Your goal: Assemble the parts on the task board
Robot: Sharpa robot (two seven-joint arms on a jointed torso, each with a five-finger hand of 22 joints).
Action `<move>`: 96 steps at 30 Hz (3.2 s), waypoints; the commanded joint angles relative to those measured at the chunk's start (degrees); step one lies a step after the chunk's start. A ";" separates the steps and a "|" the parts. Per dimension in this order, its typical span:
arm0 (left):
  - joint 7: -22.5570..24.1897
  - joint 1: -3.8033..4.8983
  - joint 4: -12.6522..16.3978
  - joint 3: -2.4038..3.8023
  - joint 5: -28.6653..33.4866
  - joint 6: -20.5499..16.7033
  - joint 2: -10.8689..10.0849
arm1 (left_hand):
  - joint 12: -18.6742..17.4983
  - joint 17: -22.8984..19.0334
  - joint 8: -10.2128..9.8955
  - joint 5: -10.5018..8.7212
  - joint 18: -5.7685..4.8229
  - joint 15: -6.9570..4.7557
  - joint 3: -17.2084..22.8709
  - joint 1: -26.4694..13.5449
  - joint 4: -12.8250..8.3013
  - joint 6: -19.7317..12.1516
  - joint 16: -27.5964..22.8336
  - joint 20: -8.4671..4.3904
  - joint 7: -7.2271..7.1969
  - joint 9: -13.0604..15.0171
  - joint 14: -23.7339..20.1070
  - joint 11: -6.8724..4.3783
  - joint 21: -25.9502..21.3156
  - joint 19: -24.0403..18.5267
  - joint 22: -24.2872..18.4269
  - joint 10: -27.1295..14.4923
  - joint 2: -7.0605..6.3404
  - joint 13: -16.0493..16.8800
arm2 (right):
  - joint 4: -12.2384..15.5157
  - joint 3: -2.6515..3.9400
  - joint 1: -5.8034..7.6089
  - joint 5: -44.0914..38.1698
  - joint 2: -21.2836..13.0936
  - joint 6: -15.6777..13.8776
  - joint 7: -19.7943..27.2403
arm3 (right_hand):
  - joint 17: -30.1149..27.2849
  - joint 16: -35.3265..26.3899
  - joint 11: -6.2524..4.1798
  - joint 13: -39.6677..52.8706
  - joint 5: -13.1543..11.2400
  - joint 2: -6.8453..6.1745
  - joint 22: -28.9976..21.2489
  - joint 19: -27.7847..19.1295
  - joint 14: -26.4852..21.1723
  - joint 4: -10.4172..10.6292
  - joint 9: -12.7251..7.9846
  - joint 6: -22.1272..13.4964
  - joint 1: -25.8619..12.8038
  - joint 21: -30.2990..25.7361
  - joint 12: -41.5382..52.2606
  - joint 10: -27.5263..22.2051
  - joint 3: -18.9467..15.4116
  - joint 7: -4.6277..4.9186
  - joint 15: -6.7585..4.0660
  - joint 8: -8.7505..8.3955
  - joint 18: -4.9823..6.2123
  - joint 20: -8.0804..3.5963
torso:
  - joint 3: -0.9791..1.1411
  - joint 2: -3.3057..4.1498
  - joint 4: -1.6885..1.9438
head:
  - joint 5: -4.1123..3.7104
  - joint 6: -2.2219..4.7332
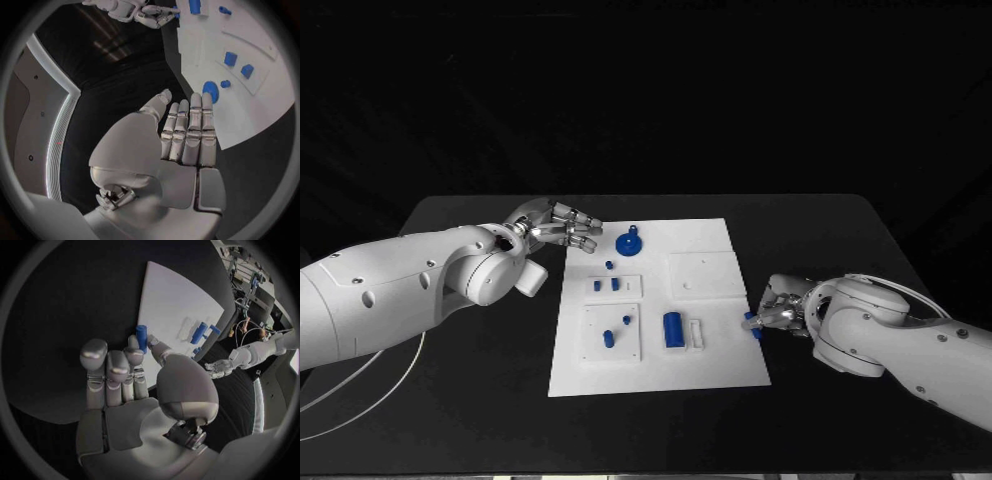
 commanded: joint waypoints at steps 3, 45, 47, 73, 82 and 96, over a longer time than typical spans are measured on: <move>0.28 0.03 0.12 0.03 0.15 0.84 0.02 | 0.24 0.07 -0.14 -0.30 0.40 0.00 0.09 -0.15 0.38 -0.35 -0.22 -0.07 -0.06 0.01 -0.45 0.01 -0.25 0.40 -0.39 -0.39 -0.16 -0.01 | -1.01 -0.40 -0.61 2.92 -0.59 -2.64 -1.28 | 0.01 0.22 0.01 -0.09 -0.36 0.34 4.27 3.40 0.02 -6.80 -0.79 0.32 -0.48 0.24 0.01 0.33 7.75 -0.01 0.25 -0.41 -0.57 0.45 | -0.02 -0.03 -0.04 | 0.01 -0.05; 0.21 0.03 0.19 0.03 0.12 0.92 0.36 | 0.25 0.09 -0.15 -0.32 0.38 0.02 0.00 -0.22 0.60 -0.43 -0.21 -0.04 -0.06 0.01 -0.49 0.02 -0.25 0.39 -0.67 -0.43 -0.26 -0.01 | 3.50 -1.07 -0.41 15.19 5.01 -5.62 -1.42 | -0.09 0.19 -0.05 -0.27 0.71 1.22 4.41 3.38 -0.04 -8.02 -0.83 0.30 -0.83 -0.37 -0.36 0.14 6.62 0.01 0.20 -0.42 -0.48 0.42 | -0.02 -0.01 0.00 | 0.85 -0.52; 0.18 0.03 0.20 0.03 0.12 0.97 0.36 | 0.25 0.09 -0.15 -0.32 0.38 0.02 0.00 -0.22 0.60 -0.43 -0.21 -0.04 -0.06 0.01 -0.49 0.02 -0.25 0.39 -0.67 -0.43 -0.26 -0.01 | 3.22 -1.37 -0.41 14.93 5.43 -5.86 -1.48 | -0.09 0.19 -0.05 -0.27 0.71 1.22 4.41 3.38 -0.04 -8.02 -0.83 0.30 -0.83 -0.37 -0.36 0.14 6.62 0.01 0.20 -0.42 -0.48 0.42 | -0.02 0.01 0.00 | 0.90 -0.50; -0.24 0.04 0.25 0.03 0.06 1.35 0.30 | 0.25 0.13 -0.14 -0.41 0.34 0.06 -0.31 -0.26 1.17 -0.48 -0.20 0.03 -0.07 0.01 -0.56 0.05 -0.27 0.59 -1.95 -0.53 -0.31 -0.01 | 2.26 -2.10 -0.36 12.97 7.61 -8.56 -1.21 | -0.13 0.07 -0.10 -0.23 0.74 1.45 4.45 3.41 -0.06 -8.24 -0.84 0.23 -0.93 -0.37 -0.34 0.11 6.43 0.03 0.12 -0.42 -0.48 0.34 | -0.01 0.01 -0.02 | 1.38 -0.39; -0.46 0.04 0.27 0.02 0.03 1.51 0.24 | 0.25 0.13 -0.16 -0.43 0.31 0.08 -0.39 -0.25 1.36 -0.52 -0.20 0.06 -0.08 0.01 -0.60 0.05 -0.29 0.64 -2.39 -0.53 -0.36 0.00 | 1.83 -2.10 -0.15 12.95 7.87 -8.21 -1.34 | -0.12 0.06 -0.22 -0.15 0.82 1.06 4.44 3.43 -0.05 -7.10 -0.86 0.24 -2.01 -0.42 -0.30 0.07 5.53 -0.22 0.04 -0.43 -0.47 0.27 | -0.05 0.01 -0.01 | 1.49 -0.39; -0.69 0.04 0.28 0.02 -0.02 1.66 0.18 | 0.25 0.14 -0.15 -0.46 0.31 0.11 -0.46 -0.20 1.56 -0.53 -0.21 0.08 -0.08 0.01 -0.65 0.07 -0.29 0.72 -2.90 -0.57 -0.37 0.00 | 0.97 -2.12 0.01 13.11 8.41 -7.01 -1.74 | -0.35 -0.44 -0.28 -0.07 -0.81 -5.28 4.22 3.44 -0.18 6.66 -0.93 0.42 -4.59 -0.82 -0.68 0.08 -4.93 -0.28 -0.30 -0.44 -0.60 -0.20 | -0.03 0.00 0.00 | 1.65 -0.40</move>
